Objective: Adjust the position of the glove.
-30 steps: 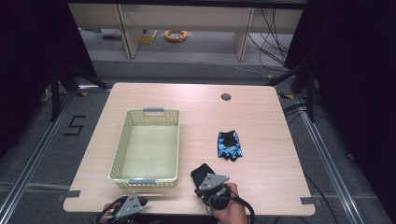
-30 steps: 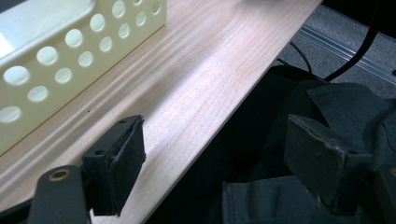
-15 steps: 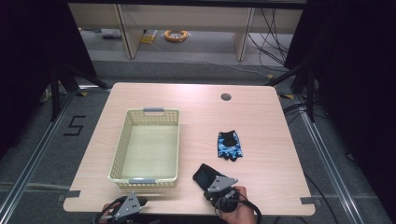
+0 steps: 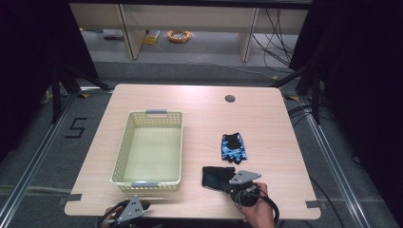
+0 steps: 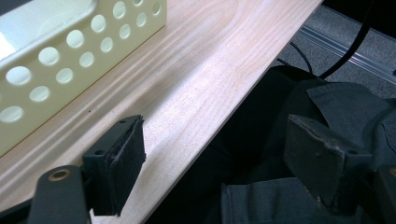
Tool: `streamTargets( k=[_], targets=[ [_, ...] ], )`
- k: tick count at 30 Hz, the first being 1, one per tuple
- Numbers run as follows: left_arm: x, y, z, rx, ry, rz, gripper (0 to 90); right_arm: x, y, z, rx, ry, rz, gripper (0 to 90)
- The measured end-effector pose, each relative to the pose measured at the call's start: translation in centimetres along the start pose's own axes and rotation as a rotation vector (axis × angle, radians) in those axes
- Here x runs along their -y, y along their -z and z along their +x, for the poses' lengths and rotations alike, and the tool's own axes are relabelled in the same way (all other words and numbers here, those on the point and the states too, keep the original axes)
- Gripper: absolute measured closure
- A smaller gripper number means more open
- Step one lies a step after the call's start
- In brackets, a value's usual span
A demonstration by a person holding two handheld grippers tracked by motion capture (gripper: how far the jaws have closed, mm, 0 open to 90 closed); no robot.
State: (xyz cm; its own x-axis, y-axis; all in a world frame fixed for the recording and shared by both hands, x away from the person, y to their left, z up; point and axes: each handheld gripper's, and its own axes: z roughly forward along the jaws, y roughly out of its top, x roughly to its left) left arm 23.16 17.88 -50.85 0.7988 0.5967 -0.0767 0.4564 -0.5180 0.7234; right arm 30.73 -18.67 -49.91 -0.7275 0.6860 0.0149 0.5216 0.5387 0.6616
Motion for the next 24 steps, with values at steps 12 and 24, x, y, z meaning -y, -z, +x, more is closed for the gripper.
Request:
streamTargets(
  k=[12, 24],
  targets=[
    [0.0, 0.0, 0.0, -0.004, -0.006, -0.006, 20.6, -0.4, 1.0, -0.2, -0.007, -0.009, -0.026, 90.0],
    [-0.6, -0.7, -0.8, 0.021, 0.027, -0.048, 23.4, -2.1, 1.8, -2.5, 0.053, -0.008, -0.100, 86.5]
  ],
)
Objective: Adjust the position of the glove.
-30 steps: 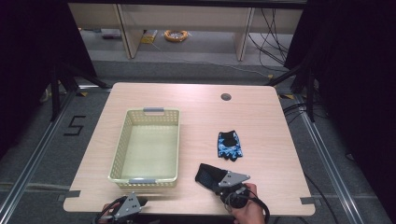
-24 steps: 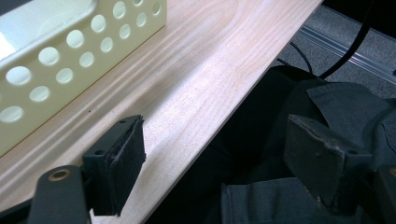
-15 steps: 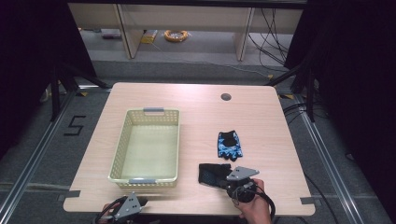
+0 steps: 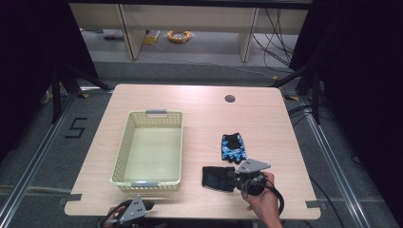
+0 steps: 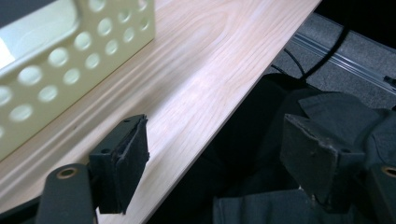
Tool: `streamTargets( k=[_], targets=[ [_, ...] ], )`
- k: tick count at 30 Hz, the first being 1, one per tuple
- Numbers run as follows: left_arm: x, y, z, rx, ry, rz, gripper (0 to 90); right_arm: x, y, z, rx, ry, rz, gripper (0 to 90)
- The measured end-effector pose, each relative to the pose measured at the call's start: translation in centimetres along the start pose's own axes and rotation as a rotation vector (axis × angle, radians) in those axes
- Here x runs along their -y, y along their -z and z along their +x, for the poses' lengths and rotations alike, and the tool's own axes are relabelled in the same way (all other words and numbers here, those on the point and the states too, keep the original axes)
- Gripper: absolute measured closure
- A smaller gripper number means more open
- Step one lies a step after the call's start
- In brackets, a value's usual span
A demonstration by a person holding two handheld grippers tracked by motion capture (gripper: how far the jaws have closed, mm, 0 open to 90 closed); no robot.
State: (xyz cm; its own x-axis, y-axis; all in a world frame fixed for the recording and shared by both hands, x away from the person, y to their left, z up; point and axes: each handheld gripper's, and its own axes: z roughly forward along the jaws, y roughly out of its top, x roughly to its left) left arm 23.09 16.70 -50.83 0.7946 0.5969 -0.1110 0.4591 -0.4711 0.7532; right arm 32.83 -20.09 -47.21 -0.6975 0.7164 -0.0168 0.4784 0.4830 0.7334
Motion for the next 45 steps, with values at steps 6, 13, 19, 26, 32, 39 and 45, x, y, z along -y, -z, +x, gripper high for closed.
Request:
streamTargets(
  k=[6, 13, 19, 26, 32, 39, 45],
  targets=[
    [-0.5, -0.5, -0.3, 0.008, -0.017, 0.022, 23.7, -0.9, -0.4, -2.8, 0.051, -0.047, 0.009, 81.3],
    [-0.9, -1.3, -0.5, 0.014, -0.042, 0.030, 23.6, -1.8, -1.1, -5.7, 0.125, -0.120, 0.003, 74.5],
    [-1.0, -1.6, -0.7, 0.020, -0.010, 0.030, 23.6, -2.6, -1.9, -7.3, 0.169, -0.184, 0.021, 69.4],
    [-0.9, -1.1, -0.4, 0.023, -0.026, 0.029, 23.4, -3.6, -3.7, -9.5, 0.202, -0.277, 0.032, 62.4],
    [-0.8, -1.1, -0.6, 0.024, 0.015, 0.013, 23.2, -3.8, -4.9, -10.0, 0.198, -0.314, 0.053, 58.9],
    [-0.8, -1.1, -0.5, 0.024, -0.003, 0.003, 23.2, -4.0, -5.7, -10.4, 0.214, -0.324, 0.078, 58.5],
    [-0.8, -1.1, -0.6, 0.023, -0.004, 0.006, 23.0, -4.0, -6.4, -10.8, 0.218, -0.345, 0.090, 57.7]
  ],
)
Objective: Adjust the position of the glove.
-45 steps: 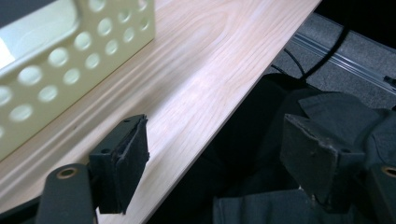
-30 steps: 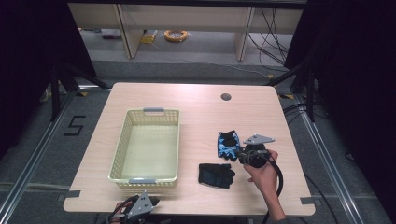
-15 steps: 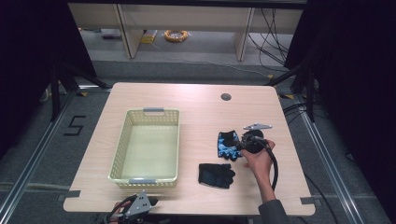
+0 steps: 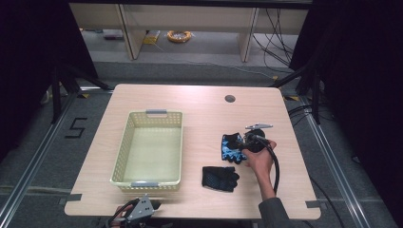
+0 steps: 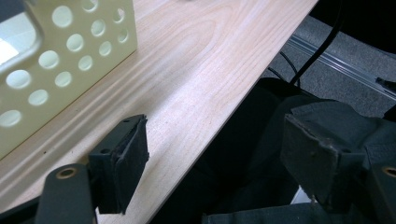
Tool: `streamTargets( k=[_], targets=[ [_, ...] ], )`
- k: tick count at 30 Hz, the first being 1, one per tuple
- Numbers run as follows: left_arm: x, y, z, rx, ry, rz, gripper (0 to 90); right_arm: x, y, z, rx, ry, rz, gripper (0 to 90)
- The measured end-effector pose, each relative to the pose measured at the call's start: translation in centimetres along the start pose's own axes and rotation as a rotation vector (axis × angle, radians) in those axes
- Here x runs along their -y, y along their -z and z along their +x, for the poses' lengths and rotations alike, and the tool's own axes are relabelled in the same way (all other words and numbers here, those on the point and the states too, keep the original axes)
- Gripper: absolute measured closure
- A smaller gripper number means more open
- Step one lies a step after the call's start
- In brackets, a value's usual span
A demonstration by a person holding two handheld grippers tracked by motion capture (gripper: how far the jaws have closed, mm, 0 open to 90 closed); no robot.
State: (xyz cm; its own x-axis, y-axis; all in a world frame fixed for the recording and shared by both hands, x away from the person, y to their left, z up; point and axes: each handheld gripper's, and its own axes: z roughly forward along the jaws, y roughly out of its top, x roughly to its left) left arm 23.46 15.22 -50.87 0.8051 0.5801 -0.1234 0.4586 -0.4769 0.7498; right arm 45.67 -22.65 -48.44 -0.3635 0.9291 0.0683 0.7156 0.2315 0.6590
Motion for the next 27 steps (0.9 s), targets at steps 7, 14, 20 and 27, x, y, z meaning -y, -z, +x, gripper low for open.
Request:
streamTargets(
  k=[7, 14, 20, 27],
  targets=[
    [-0.2, -0.2, 0.0, 0.000, -0.029, 0.020, 22.9, -0.1, -1.0, -0.1, -0.002, 0.000, 0.018, 58.1],
    [-0.7, -0.8, -0.4, 0.007, 0.003, 0.005, 23.0, -0.1, -1.2, -0.1, 0.014, -0.002, 0.020, 60.3],
    [-1.6, -1.6, -0.6, 0.017, -0.035, 0.014, 23.1, 0.0, -1.6, -0.3, 0.007, 0.001, 0.027, 63.4],
    [-3.2, -3.0, -1.5, 0.032, -0.018, -0.026, 23.1, 0.1, -1.9, -0.3, 0.007, 0.020, 0.026, 77.3]
  ],
)
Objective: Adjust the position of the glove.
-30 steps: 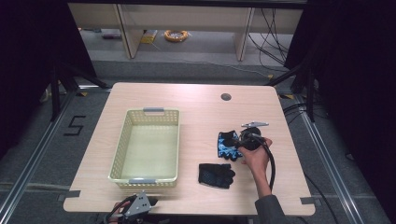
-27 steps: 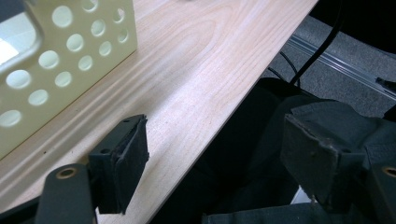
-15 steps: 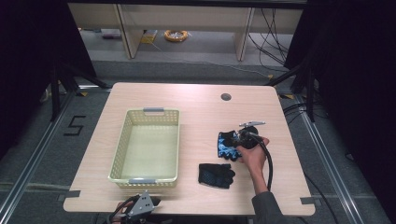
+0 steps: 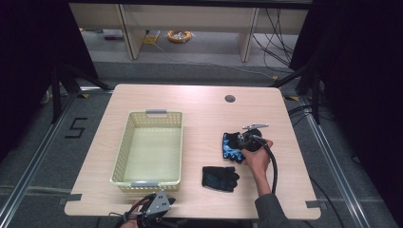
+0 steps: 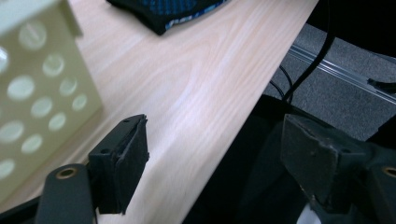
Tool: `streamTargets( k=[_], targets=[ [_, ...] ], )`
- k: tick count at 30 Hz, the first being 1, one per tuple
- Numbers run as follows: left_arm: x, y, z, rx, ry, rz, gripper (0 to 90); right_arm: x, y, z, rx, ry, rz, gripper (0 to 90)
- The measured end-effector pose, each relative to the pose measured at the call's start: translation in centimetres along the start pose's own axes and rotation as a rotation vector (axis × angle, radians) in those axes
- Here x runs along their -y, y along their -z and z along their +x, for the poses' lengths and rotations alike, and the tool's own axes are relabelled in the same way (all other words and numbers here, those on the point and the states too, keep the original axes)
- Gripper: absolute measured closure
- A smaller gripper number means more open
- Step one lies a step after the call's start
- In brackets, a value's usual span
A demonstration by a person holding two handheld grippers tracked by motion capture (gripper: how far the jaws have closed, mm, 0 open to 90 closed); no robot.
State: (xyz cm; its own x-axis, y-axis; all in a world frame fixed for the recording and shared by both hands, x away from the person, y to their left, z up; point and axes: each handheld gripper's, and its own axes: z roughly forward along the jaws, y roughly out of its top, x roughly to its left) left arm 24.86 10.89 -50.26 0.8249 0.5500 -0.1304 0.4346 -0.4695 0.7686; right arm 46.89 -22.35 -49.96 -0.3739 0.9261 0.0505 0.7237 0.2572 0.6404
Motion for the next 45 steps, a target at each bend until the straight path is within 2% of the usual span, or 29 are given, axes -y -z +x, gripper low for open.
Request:
streamTargets(
  k=[1, 2, 4, 6, 8, 10, 11, 13, 14, 16, 20, 21, 22, 24, 25, 26, 28, 29, 30, 31, 32, 34, 35, 36, 37, 42, 43, 44, 45],
  targets=[
    [-0.4, 0.0, 0.3, -0.005, -0.064, 0.026, 23.1, 0.0, -0.1, -0.1, -0.004, 0.001, -0.004, 81.1],
    [-0.7, -0.4, 0.0, 0.000, -0.022, -0.002, 23.1, -0.1, -0.2, -0.2, 0.008, 0.023, -0.010, 85.8],
    [-0.9, -0.6, -0.2, 0.002, -0.012, -0.008, 23.1, -0.1, -0.3, -0.3, -0.019, 0.032, -0.016, 86.5],
    [-1.2, -0.9, -0.1, -0.006, -0.052, 0.020, 23.2, -0.2, -0.2, -0.4, -0.004, 0.046, -0.020, 87.2],
    [-1.2, -1.1, -0.3, 0.004, -0.034, 0.004, 23.2, -0.2, 0.0, -0.5, -0.019, 0.044, -0.023, 87.3],
    [-1.2, -1.3, -0.6, 0.017, -0.023, 0.000, 23.2, -0.4, 0.9, -1.0, -0.031, 0.083, -0.053, 87.4],
    [-1.2, -1.1, -0.4, 0.008, -0.064, 0.010, 23.2, -0.6, 1.3, -1.0, -0.030, 0.085, -0.062, 87.4],
    [-1.1, -1.2, -0.5, 0.012, -0.039, 0.000, 23.2, -1.0, 2.6, -0.9, -0.026, 0.130, -0.078, 87.5],
    [-1.1, -1.2, -0.5, 0.012, -0.039, 0.000, 23.2, -1.0, 2.6, -0.9, -0.026, 0.130, -0.078, 87.5],
    [-1.1, -1.2, -0.6, 0.012, -0.022, 0.001, 23.2, -1.6, 4.5, -0.7, -0.062, 0.184, -0.149, 87.6],
    [-1.2, -1.1, -0.5, 0.011, -0.028, 0.000, 23.2, -2.0, 6.6, -0.2, -0.103, 0.236, -0.193, 87.6],
    [-1.3, -1.0, -0.2, 0.000, -0.064, 0.017, 23.2, -2.0, 7.2, 0.0, -0.123, 0.264, -0.205, 87.6],
    [-1.3, -1.0, -0.3, 0.000, -0.053, 0.016, 23.2, -2.0, 8.0, 0.6, -0.152, 0.282, -0.177, 87.5],
    [-1.4, -1.0, -0.2, 0.003, -0.063, 0.012, 23.3, -1.7, 9.0, 1.2, -0.171, 0.352, -0.177, 87.5],
    [-1.5, -1.0, -0.2, -0.004, -0.060, 0.023, 23.4, -1.2, 9.9, 1.9, -0.228, 0.395, -0.180, 87.5],
    [-1.5, -1.0, -0.2, -0.004, -0.060, 0.023, 23.4, -1.2, 9.9, 1.9, -0.228, 0.395, -0.180, 87.5],
    [-1.5, -1.1, -0.1, -0.002, -0.077, 0.019, 23.5, -0.5, 10.5, 2.4, -0.312, 0.438, -0.158, 87.5],
    [-1.6, -1.2, -0.1, 0.000, -0.074, 0.015, 23.5, -0.5, 10.5, 2.4, -0.312, 0.438, -0.158, 87.5],
    [-1.5, -1.3, -0.3, -0.001, -0.052, 0.005, 23.4, -0.1, 10.6, 2.7, -0.359, 0.457, -0.133, 87.5],
    [-1.5, -1.3, -0.3, -0.002, -0.057, 0.009, 23.4, 0.1, 10.6, 2.9, -0.375, 0.478, -0.134, 87.5],
    [-1.5, -1.3, -0.4, 0.000, -0.035, 0.003, 23.5, 0.2, 10.4, 3.0, -0.391, 0.500, -0.130, 87.5],
    [-1.6, -1.4, -0.3, 0.005, -0.051, 0.005, 23.5, 0.3, 10.3, 3.2, -0.402, 0.522, -0.119, 87.5],
    [-1.6, -1.5, -0.4, 0.018, -0.018, -0.005, 23.5, 0.5, 9.8, 3.6, -0.416, 0.564, -0.085, 87.5],
    [-1.6, -1.5, -0.4, 0.018, -0.018, -0.005, 23.5, 0.5, 9.8, 3.6, -0.416, 0.564, -0.085, 87.5],
    [-1.6, -1.4, -0.2, 0.002, -0.051, 0.015, 23.5, 0.7, 9.3, 4.0, -0.422, 0.599, -0.068, 87.5],
    [-1.7, -1.6, -0.1, -0.001, -0.059, 0.023, 23.5, 1.0, 8.5, 4.8, -0.492, 0.622, -0.055, 87.5],
    [-1.7, -1.7, -0.2, 0.004, -0.033, 0.021, 23.4, 1.2, 8.0, 5.4, -0.498, 0.656, -0.034, 87.5],
    [-1.8, -1.8, -0.2, -0.007, -0.039, 0.029, 23.3, 1.3, 7.9, 5.6, -0.504, 0.668, -0.027, 87.5],
    [-1.9, -1.8, -0.1, 0.000, -0.070, 0.034, 23.3, 1.2, 7.7, 5.7, -0.526, 0.699, -0.028, 87.5]
  ],
)
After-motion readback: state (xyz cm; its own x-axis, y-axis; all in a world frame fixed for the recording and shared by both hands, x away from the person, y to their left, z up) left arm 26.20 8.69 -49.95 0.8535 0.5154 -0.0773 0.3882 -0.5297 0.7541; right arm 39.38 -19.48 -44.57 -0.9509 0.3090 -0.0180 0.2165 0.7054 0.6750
